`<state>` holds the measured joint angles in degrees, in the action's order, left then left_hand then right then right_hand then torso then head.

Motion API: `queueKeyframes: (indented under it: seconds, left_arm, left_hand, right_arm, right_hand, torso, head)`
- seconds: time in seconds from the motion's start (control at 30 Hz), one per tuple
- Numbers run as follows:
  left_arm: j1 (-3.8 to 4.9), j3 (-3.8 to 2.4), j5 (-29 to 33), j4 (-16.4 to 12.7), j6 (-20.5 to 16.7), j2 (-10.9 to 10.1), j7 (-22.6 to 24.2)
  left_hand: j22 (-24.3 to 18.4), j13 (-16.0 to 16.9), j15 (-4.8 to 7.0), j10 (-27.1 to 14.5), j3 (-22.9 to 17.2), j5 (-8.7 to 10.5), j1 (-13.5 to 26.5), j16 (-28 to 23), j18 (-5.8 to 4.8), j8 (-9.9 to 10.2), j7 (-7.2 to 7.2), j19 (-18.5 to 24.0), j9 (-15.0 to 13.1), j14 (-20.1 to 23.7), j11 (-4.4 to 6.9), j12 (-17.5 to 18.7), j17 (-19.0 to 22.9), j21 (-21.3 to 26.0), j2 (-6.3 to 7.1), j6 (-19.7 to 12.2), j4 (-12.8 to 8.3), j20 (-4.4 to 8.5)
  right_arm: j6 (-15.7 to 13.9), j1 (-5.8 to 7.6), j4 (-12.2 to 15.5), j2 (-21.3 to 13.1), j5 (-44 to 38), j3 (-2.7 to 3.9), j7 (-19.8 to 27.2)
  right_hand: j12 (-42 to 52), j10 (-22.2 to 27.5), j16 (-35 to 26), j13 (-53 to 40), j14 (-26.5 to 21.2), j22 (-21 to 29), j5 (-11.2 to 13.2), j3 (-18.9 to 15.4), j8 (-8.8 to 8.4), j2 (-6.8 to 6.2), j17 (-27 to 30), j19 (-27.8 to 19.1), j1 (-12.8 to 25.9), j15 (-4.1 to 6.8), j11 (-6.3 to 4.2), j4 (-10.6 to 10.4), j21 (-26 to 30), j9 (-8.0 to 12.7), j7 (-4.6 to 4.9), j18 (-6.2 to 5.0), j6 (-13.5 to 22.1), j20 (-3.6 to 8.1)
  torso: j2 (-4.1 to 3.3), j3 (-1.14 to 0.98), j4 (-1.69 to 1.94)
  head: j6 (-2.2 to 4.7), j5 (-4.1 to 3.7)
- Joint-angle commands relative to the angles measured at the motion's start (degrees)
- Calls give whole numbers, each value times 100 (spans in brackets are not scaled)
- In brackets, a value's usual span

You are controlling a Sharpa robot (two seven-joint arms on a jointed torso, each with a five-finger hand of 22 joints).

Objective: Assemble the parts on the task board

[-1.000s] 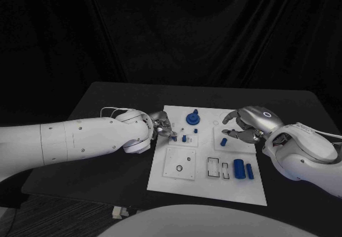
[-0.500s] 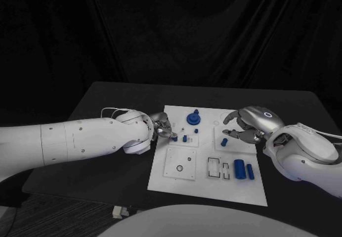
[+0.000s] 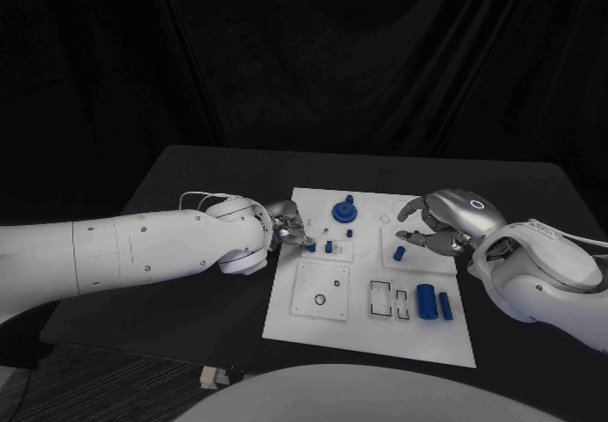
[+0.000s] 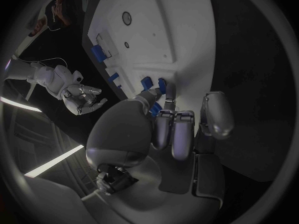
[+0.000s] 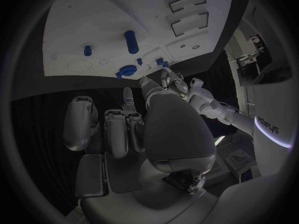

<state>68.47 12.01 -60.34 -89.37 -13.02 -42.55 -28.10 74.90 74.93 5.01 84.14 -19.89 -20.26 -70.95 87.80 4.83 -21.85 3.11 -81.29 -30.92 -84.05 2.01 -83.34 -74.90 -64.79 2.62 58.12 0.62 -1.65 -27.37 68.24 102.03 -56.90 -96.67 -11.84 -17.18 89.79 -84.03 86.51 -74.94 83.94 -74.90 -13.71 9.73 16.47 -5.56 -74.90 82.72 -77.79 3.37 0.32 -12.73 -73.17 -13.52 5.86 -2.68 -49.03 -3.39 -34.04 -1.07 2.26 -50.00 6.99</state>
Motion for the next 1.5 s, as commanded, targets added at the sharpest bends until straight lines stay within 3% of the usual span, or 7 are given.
queueKeyframes:
  seconds: [0.03,0.1,0.17,0.23,0.8,1.5]
  left_arm:
    - [-44,23,36,-8,174,30,-28]
    - [-45,23,36,-3,182,33,-30]
    - [-46,23,36,3,180,35,-27]
    - [-46,23,36,9,166,37,-23]
    - [-49,23,36,-16,-24,16,235]
    - [-50,23,35,-143,-350,-30,435]
  left_hand:
    - [886,1031,-35,310,-403,125,-65,-31,-15,-18,-37,32,-29,-498,-17,40,-1328,40,-8,-28,-405,-14]
    - [884,1021,-32,304,-377,240,-56,-40,-13,-16,-49,39,-46,-495,-10,56,-1322,55,-17,-41,-372,-15]
    - [884,1019,-32,302,-380,232,-63,-44,-13,-17,-50,39,-50,-494,-9,58,-1320,55,-25,-41,-369,-15]
    - [885,1023,-30,304,-389,128,-98,-42,-13,-22,-42,39,-69,-495,-9,54,-1322,56,-29,-40,-374,-13]
    - [892,1052,-31,326,-395,-148,-176,-30,-16,-42,-21,29,-127,-501,-17,10,-1332,44,17,-26,-397,-12]
    - [904,1069,-28,340,-394,-224,-195,-7,-25,-49,-20,7,-142,-511,-15,-17,-1349,-7,41,-15,-404,-10]
  right_arm:
    - [-45,-12,5,-6,-23,3,-21]
    - [-47,-12,8,-11,-23,3,-20]
    - [-48,-12,9,-14,-23,3,-20]
    - [-49,-12,10,-16,-23,3,-20]
    - [-56,-12,9,-13,-23,3,-22]
    - [-72,-12,5,-14,-23,3,-19]
  right_hand:
    - [21,-597,-22,-1506,469,-980,-35,14,-39,9,-995,-39,-66,-40,57,-36,41,14,3,-117,-16,8]
    - [21,-597,-22,-1506,469,-980,-35,14,-39,9,-995,-39,-66,-40,57,-36,41,14,3,-117,-16,8]
    - [21,-597,-22,-1506,469,-980,-35,14,-39,9,-995,-39,-66,-40,57,-36,41,14,3,-117,-16,8]
    - [21,-597,-22,-1506,469,-980,-35,14,-39,9,-995,-39,-66,-40,57,-36,41,14,3,-117,-16,8]
    - [21,-597,-22,-1506,469,-980,-35,13,-45,10,-995,-38,-66,-43,61,-40,43,23,5,-116,-15,5]
    - [21,-597,-27,-1506,468,-978,-36,16,-49,10,-989,-39,-78,-46,63,-35,50,30,6,-117,-17,3]
  torso:
    - [-3,0,1]
    - [-4,0,1]
    - [-4,-1,2]
    - [-3,0,1]
    - [-7,0,2]
    - [-6,-2,3]
  head:
    - [0,-12]
    - [0,-18]
    - [0,-20]
    - [0,-20]
    - [0,-20]
    - [0,-26]
